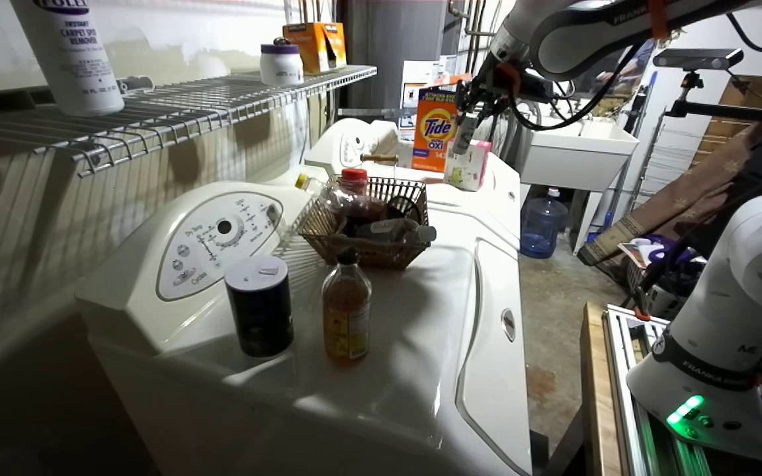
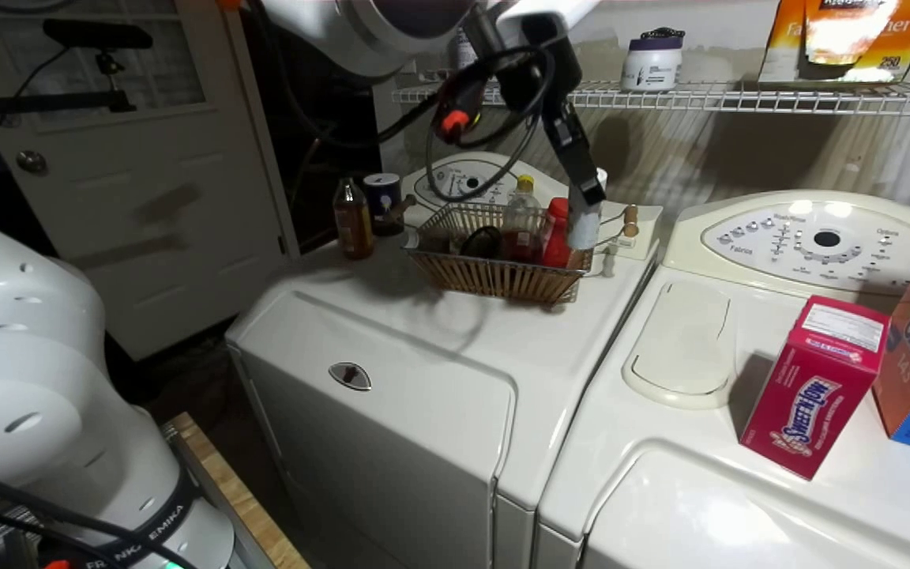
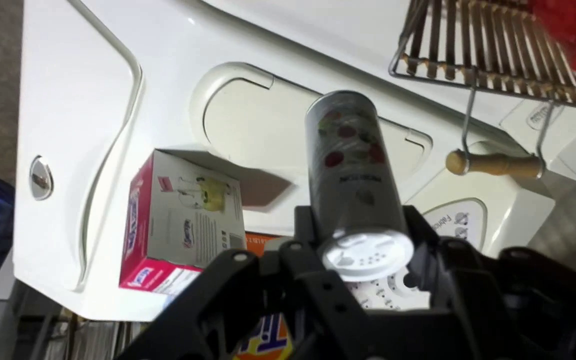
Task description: Remove the white container from the basket and put it on the washing machine on the left.
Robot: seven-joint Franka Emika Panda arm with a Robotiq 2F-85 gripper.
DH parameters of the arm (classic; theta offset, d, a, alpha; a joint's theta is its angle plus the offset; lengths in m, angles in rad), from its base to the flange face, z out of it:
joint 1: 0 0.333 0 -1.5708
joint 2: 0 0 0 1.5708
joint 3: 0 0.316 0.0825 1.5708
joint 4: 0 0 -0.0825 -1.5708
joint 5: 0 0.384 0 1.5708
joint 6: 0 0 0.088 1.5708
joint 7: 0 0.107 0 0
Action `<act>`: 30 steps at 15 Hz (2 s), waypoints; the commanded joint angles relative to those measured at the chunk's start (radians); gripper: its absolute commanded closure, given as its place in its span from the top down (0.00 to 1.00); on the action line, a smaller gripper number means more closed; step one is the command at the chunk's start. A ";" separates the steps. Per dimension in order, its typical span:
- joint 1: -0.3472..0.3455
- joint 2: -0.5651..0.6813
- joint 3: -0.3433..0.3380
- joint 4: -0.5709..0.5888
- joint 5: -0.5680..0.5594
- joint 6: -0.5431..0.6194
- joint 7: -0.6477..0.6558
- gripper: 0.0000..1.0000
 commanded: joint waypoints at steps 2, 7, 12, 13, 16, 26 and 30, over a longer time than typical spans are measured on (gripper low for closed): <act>-0.032 0.012 0.017 -0.144 0.056 0.134 -0.028 0.20; -0.028 0.071 0.027 -0.234 0.058 0.288 -0.164 0.20; -0.042 0.145 0.044 -0.253 0.044 0.356 -0.305 0.20; -0.042 0.155 0.046 -0.251 0.045 0.365 -0.328 0.20; -0.047 0.187 0.053 -0.245 0.025 0.380 -0.371 0.20; -0.013 0.206 0.042 -0.231 -0.019 0.400 -0.421 0.92; 0.027 0.111 0.074 -0.202 0.063 0.253 -0.458 1.00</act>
